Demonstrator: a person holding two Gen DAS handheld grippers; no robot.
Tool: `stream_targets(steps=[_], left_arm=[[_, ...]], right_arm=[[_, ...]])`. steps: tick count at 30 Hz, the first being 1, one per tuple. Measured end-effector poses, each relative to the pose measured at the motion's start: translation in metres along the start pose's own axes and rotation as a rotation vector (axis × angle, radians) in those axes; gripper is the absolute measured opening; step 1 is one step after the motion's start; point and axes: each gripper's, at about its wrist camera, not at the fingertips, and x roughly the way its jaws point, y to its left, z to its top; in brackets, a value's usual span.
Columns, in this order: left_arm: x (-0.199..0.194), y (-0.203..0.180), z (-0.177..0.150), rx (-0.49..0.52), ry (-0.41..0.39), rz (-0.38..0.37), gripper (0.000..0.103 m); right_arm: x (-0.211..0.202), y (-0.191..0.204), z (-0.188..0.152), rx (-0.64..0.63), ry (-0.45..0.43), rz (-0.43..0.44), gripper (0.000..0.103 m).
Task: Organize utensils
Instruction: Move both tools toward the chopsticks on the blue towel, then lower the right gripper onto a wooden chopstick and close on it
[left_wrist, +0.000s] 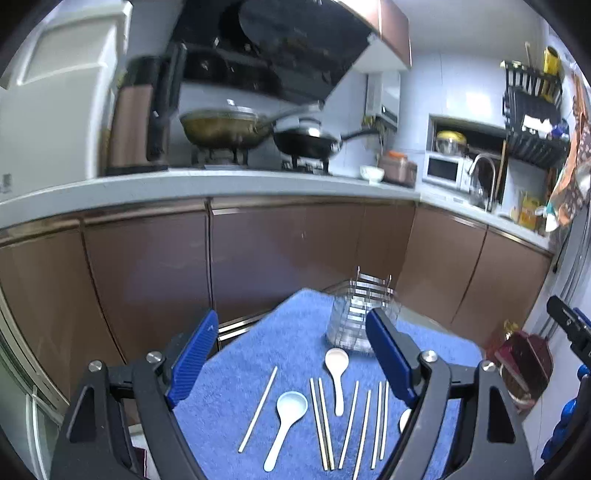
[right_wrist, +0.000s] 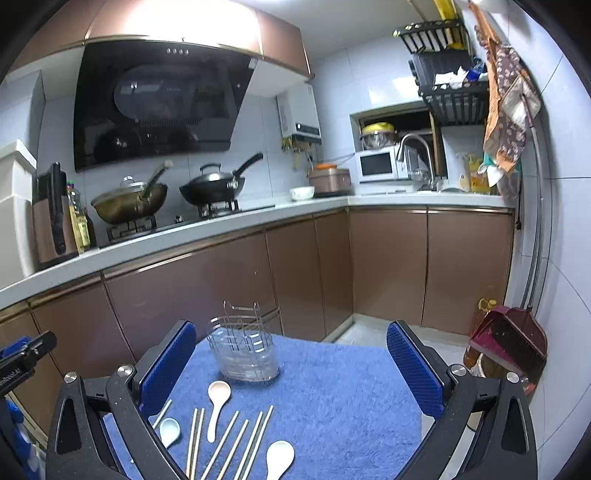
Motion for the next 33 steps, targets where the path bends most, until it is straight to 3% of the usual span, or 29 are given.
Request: stream_targets(steps=[4,13,18,21,26,33], left_arm=[[0.034,0.001,-0.005,0.000,0.123,-0.037,0.081],[0.124,0.006,-0.022,-0.023,0.417,-0.134,0.076],[0.184,-0.007,-0.037,-0.017,0.633,-0.207,0.046],[0.216,-0.016,-0.045,-0.009,0.738,-0.241,0.040],[0.264,-0.022,-0.061,0.001,0.886,-0.211,0.030],[0.310,-0.018,-0.086,-0.020,1.011,-0.146,0.016]], right_arm=[[0.024,0.000,-0.006,-0.015,0.073,0.008,0.103],[0.092,-0.001,-0.039,0.022,0.342,0.114,0.081],[0.148,-0.005,-0.069,0.114,0.574,0.237,0.054],[0.179,-0.008,-0.090,0.168,0.700,0.288,0.043],[0.216,-0.009,-0.113,0.197,0.826,0.307,0.034],[0.251,-0.007,-0.130,0.192,0.907,0.292,0.031]])
